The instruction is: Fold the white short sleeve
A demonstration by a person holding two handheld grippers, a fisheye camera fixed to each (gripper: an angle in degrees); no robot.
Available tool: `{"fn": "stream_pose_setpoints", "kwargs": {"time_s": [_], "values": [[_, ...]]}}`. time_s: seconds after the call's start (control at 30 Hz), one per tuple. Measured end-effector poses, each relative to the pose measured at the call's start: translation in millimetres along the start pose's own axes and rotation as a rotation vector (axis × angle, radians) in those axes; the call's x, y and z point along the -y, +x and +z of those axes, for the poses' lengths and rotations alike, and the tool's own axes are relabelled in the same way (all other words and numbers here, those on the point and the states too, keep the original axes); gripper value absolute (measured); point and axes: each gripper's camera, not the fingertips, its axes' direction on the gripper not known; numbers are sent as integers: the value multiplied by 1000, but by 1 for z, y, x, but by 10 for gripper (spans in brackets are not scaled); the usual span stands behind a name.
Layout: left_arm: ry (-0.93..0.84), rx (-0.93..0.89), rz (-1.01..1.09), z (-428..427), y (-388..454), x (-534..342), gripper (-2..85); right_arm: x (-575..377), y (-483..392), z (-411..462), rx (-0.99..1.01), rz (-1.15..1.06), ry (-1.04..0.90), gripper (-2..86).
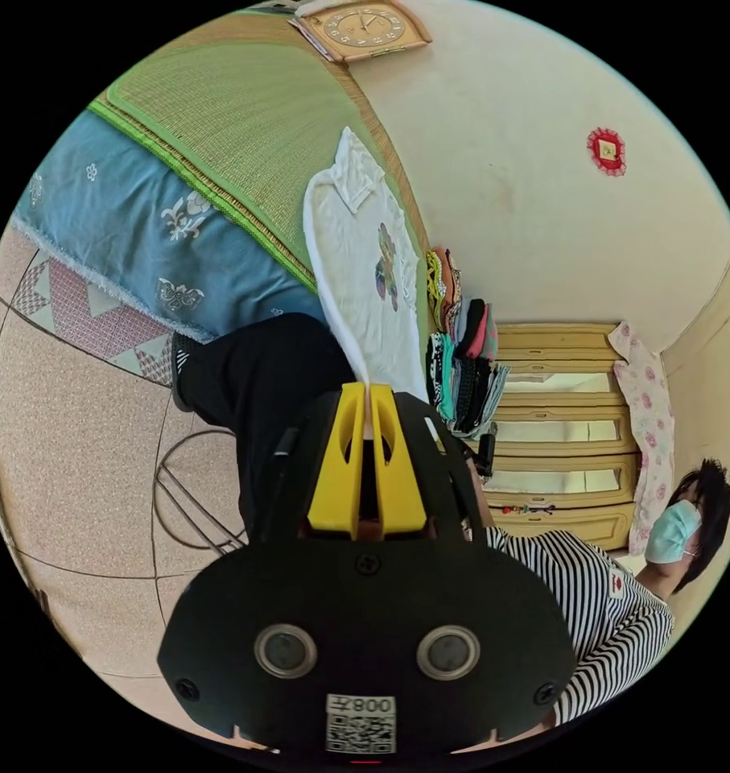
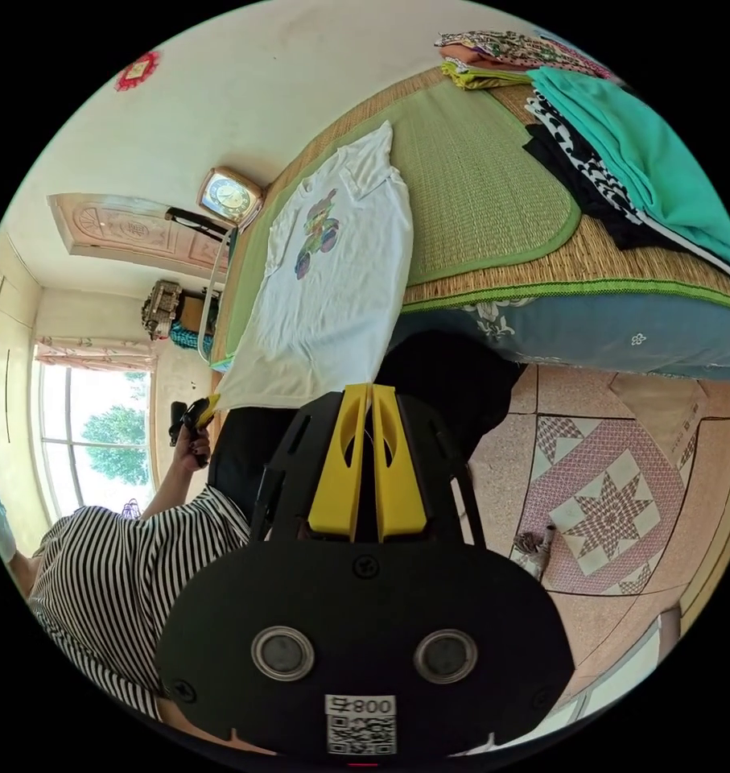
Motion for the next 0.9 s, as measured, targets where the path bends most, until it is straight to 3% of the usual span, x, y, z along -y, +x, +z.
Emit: {"fn": "stream_pose_setpoints", "kwargs": {"time_s": [0.43, 0.9], "values": [[70, -101, 134, -39, 52, -11, 7, -22, -20, -81, 160, -107, 85, 3], [98, -155, 77, -63, 71, -12, 6, -51, -18, -117, 212, -93, 64, 3]]}}
